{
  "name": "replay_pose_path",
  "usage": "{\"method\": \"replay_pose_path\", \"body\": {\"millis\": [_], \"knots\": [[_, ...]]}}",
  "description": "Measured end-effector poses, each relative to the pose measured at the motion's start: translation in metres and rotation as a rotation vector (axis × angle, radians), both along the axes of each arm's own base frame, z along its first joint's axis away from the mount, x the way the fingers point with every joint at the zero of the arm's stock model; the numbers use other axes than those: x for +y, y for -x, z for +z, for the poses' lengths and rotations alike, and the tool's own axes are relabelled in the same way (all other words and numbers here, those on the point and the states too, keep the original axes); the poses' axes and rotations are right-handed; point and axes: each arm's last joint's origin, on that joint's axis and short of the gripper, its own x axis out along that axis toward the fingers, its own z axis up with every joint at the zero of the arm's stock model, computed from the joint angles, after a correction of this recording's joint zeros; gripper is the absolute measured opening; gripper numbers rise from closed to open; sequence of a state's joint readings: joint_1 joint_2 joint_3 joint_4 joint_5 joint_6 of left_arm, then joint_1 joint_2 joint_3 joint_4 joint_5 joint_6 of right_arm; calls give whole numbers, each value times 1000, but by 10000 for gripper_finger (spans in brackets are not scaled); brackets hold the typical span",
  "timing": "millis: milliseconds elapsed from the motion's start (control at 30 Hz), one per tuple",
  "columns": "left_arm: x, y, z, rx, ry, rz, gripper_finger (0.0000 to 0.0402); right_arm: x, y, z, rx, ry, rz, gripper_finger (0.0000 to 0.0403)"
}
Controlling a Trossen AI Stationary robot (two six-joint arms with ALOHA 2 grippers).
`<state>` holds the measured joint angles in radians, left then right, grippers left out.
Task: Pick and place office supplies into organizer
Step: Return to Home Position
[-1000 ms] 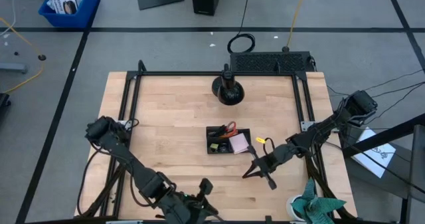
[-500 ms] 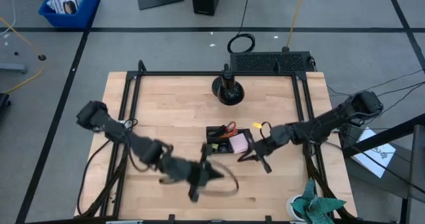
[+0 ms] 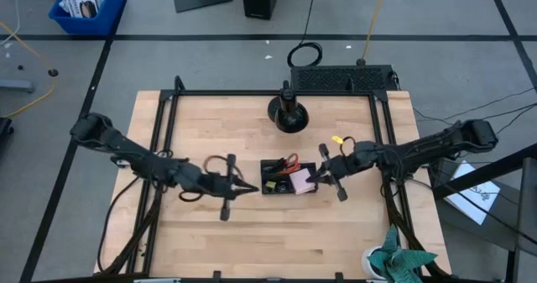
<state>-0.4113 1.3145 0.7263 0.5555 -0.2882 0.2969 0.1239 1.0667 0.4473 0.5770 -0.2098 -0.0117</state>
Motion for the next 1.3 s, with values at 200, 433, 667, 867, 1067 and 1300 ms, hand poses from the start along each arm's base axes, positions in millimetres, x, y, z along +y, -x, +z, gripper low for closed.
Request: {"method": "replay_pose_path", "body": {"millis": [200, 433, 667, 867, 1067, 1300], "knots": [[5, 30, -35, -64, 113, 56, 2, -5, 34, -21, -86, -90, -17, 0], [10, 51, -78, -22, 197, 232, 1, -9, 60, -46, -201, -189, -134, 0], [11, 63, -90, -12, 174, 287, 1, -9, 61, -46, -192, -194, -139, 0], [12, 70, -98, 3, 103, 264, 1, -12, 60, -52, -141, -158, -163, 0], [38, 57, -96, -2, 144, 325, 1, -19, 59, -53, -130, -156, -206, 0], [47, 69, -72, -53, 130, 329, 0, -20, 65, -43, -196, -174, -161, 0]]}}
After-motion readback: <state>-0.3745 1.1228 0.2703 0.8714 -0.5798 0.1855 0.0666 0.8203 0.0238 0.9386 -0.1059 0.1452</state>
